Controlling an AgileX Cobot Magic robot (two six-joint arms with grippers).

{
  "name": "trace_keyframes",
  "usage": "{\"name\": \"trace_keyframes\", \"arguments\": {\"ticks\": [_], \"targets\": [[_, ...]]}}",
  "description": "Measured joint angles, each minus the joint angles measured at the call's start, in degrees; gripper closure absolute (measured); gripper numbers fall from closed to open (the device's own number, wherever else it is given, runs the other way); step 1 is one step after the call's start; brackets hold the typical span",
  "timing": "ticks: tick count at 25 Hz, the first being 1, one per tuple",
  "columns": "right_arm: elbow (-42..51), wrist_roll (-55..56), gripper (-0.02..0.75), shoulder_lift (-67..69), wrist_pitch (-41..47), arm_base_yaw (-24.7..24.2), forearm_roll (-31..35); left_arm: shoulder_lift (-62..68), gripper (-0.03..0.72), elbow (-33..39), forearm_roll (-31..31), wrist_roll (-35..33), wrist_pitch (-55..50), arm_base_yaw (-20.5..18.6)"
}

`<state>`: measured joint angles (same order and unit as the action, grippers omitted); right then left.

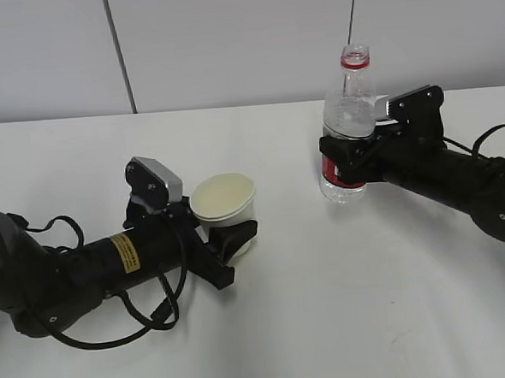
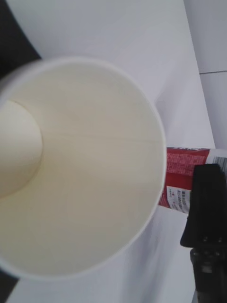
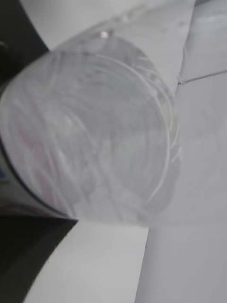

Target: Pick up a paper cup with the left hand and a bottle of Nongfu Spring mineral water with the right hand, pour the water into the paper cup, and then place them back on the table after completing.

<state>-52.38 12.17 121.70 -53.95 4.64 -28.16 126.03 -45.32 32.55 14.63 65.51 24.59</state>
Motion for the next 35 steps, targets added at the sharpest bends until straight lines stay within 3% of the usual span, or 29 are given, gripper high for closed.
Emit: {"name": "trace_keyframes", "arguments": {"ticks": [11,20,30,35], "targets": [[0.00,-5.49,0.290,-4.70,10.30,0.00,-0.87,0.00,0.281,-0.46,0.50,3.92,0.01,0.20],[-1.29,-9.36,0.290,-7.28,18.44,2.37,-4.64,0.00,0.282,-4.07,5.18,6.89,-0.05,0.20],[-8.78,-10.94,0.290,-7.38,31.68,4.68,-12.64,0.00,0.282,-9.28,10.53,10.66,-3.37,0.20],[-10.64,-11.63,0.290,-7.38,33.29,4.68,-17.30,0.00,0.283,-11.90,10.94,10.86,-7.22,0.20]]}}
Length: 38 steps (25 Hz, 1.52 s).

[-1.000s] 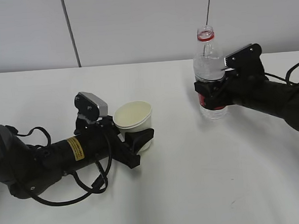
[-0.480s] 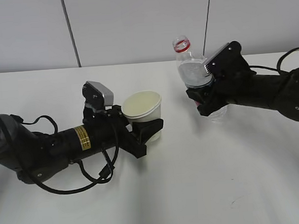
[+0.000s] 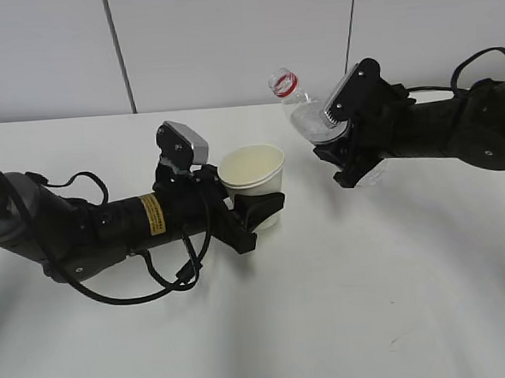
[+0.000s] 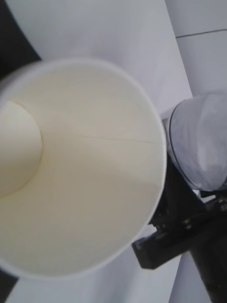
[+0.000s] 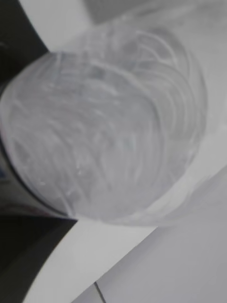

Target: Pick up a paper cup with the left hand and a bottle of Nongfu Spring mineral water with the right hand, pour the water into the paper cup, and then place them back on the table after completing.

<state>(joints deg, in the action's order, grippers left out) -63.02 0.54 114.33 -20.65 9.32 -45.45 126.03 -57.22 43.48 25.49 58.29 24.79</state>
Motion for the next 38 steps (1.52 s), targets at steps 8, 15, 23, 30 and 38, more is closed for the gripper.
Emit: {"name": "trace_keyframes", "arguments": {"ticks": [8,15,23,30,38], "targets": [[-0.57,-6.95,0.290,-0.93,0.38,0.00,-1.78,0.00,0.283,-2.51,-0.23,0.23,-2.72,0.00],[-2.85,-12.11,0.290,-0.93,3.41,0.00,-2.00,0.06,0.284,-2.74,-0.40,0.81,-2.72,0.00],[-5.81,-16.33,0.290,-0.93,6.10,0.00,-2.00,0.06,0.284,-2.74,-0.69,0.81,-2.72,0.00],[-6.36,-19.79,0.290,-0.97,6.45,0.00,-2.26,0.06,0.284,-2.74,-2.18,0.81,-2.72,0.00],[-6.36,-24.29,0.290,-0.97,6.47,0.00,-2.46,0.06,0.284,-2.74,-2.18,0.81,-2.72,0.00]]}}
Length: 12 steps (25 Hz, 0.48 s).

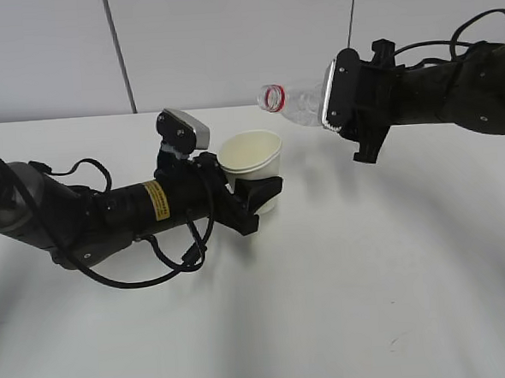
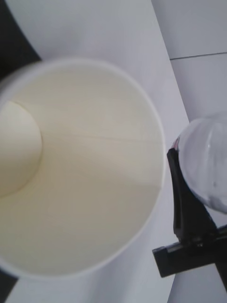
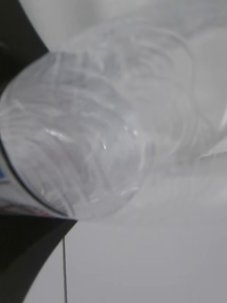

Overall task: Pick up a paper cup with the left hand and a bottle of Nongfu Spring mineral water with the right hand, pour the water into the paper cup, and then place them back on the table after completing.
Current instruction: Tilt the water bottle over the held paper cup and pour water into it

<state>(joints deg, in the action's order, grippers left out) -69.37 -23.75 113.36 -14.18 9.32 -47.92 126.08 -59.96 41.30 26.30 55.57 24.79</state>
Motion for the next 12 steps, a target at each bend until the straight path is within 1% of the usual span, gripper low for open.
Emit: {"name": "trace_keyframes", "arguments": {"ticks": [12], "targets": [[-3.31,-2.58,0.291,-0.09,1.98,0.00,-0.61,0.00,0.285,0.00,-0.07,0.00,0.00,0.00]]}}
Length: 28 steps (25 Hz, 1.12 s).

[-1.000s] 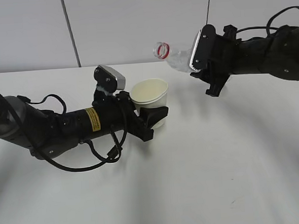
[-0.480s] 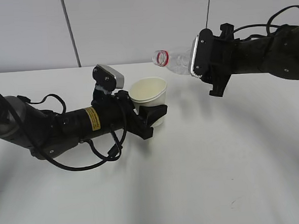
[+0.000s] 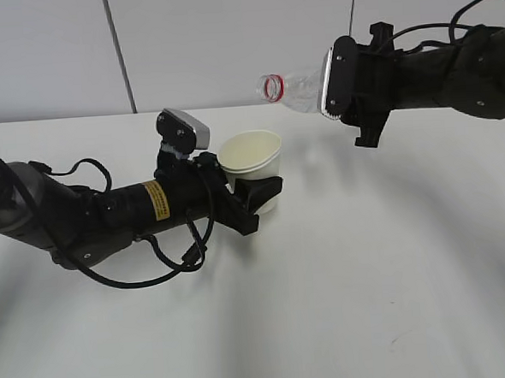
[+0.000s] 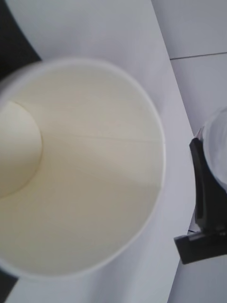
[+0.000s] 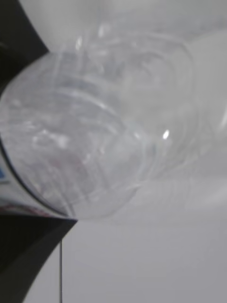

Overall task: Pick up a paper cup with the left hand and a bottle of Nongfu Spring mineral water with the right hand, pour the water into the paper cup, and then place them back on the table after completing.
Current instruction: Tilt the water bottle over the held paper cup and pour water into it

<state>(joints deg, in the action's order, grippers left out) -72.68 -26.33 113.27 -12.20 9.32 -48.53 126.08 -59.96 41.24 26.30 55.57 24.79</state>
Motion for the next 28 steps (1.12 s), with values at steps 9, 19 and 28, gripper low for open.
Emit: {"name": "trace_keyframes", "arguments": {"ticks": [9,19,28], "targets": [[-0.66,-4.08,0.291,0.00,0.20,0.00,-0.57,0.00,0.285,0.00,0.00,0.00,0.00,0.00],[-1.41,-7.57,0.292,0.00,0.49,0.00,-0.59,0.00,0.285,0.00,0.00,0.00,0.00,0.00],[-1.48,-10.20,0.292,0.00,0.87,0.70,-0.59,0.00,0.285,0.00,0.00,0.00,0.00,0.00]]}}
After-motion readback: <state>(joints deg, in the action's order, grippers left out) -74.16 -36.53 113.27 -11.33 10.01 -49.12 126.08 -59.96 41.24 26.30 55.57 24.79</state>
